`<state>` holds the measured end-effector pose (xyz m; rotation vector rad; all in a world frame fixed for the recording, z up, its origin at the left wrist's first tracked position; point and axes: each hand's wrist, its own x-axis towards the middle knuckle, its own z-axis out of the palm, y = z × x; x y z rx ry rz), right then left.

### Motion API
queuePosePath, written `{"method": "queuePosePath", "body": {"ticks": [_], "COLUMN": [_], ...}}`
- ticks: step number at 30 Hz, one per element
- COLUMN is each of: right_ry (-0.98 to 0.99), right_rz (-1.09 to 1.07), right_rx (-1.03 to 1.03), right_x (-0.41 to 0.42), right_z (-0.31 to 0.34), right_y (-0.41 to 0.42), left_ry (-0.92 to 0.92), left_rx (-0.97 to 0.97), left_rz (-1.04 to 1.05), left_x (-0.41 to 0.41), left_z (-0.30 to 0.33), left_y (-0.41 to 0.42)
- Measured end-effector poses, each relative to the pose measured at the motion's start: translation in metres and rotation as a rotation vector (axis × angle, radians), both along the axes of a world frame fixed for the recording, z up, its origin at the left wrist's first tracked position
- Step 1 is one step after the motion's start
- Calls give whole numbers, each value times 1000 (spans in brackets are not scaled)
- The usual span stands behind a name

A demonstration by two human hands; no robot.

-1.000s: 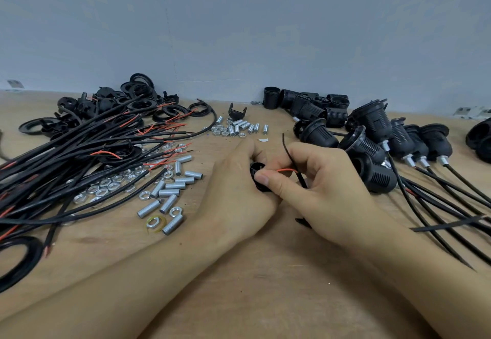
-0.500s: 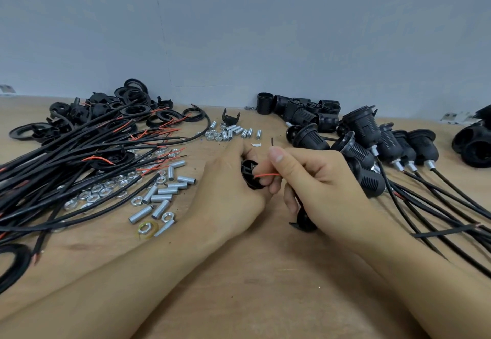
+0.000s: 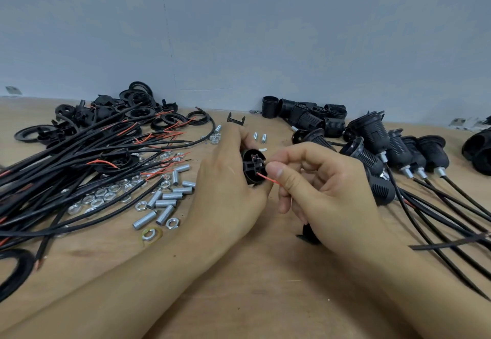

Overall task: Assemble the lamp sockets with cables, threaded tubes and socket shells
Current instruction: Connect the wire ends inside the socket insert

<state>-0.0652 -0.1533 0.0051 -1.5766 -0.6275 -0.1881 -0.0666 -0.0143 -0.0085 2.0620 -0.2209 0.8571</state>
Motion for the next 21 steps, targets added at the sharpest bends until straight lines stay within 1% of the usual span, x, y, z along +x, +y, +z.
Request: {"method": "queuePosePath", "body": {"ticks": [6, 14, 17, 21], "right_ry": [29, 31, -23, -171], "right_rz": [-16, -50, -111, -176], "right_rx": [21, -42, -105, -253], "right_x": [2, 1, 0, 0], "right_z": [5, 6, 6, 3], "right_y": [-5, -5, -4, -4], "left_ry": [-17, -22, -32, -31], "left_rx": [37, 68, 140, 242], "left_rz": [-29, -28, -13, -3], "left_x": [0, 1, 1, 1], "left_z": [-1, -3, -2, -1], "left_y": [0, 1, 2, 4]}}
